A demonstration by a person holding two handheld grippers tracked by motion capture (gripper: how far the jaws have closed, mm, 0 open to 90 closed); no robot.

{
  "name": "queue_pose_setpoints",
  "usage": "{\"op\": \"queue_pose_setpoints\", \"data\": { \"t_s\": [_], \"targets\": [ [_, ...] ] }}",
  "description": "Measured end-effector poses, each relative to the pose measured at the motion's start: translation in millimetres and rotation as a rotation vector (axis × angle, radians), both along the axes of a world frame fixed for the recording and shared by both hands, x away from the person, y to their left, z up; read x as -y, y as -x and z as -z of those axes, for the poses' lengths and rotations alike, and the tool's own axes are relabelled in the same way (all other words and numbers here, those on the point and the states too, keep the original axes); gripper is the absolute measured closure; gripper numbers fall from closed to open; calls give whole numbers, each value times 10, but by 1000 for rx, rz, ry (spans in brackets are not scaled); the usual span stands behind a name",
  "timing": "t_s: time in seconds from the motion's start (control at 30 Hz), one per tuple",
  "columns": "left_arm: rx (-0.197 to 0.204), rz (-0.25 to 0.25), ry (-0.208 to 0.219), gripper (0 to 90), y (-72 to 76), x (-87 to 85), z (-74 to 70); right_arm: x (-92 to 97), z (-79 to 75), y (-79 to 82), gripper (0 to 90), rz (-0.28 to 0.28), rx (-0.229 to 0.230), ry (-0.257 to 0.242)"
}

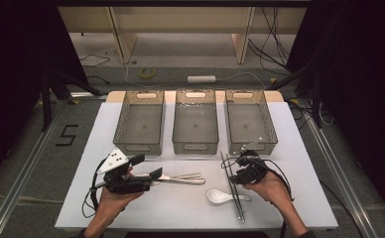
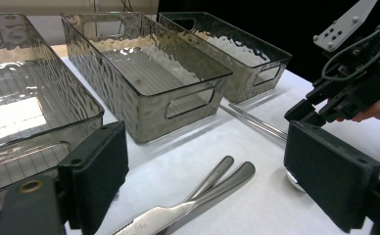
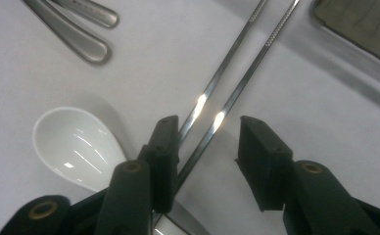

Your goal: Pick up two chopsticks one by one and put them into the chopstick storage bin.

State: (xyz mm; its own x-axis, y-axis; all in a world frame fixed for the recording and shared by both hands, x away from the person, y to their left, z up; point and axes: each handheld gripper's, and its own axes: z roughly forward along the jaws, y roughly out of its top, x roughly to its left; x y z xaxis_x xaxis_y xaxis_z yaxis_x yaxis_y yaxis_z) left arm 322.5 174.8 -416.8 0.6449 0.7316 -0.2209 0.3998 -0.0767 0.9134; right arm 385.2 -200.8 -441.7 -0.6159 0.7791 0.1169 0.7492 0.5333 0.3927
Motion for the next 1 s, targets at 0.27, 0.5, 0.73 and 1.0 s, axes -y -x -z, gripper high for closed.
{"op": "queue_pose_setpoints", "data": {
  "t_s": [0.27, 0.5, 0.73, 1.0],
  "targets": [
    [0, 0, 0, 159, 0, 0, 1, -33, 77, -10, 666, -19, -37, 29],
    [0, 0, 2, 159, -1, 1, -1, -58, 123, -16, 693, -29, -52, 46],
    [1, 0, 1, 159, 0, 1, -1, -94, 153, -6, 736, -47, -58, 80],
    [2, 0, 3, 159, 0, -2, -3, -91, 163, -10, 778, -49, -61, 93]
  ]
}}
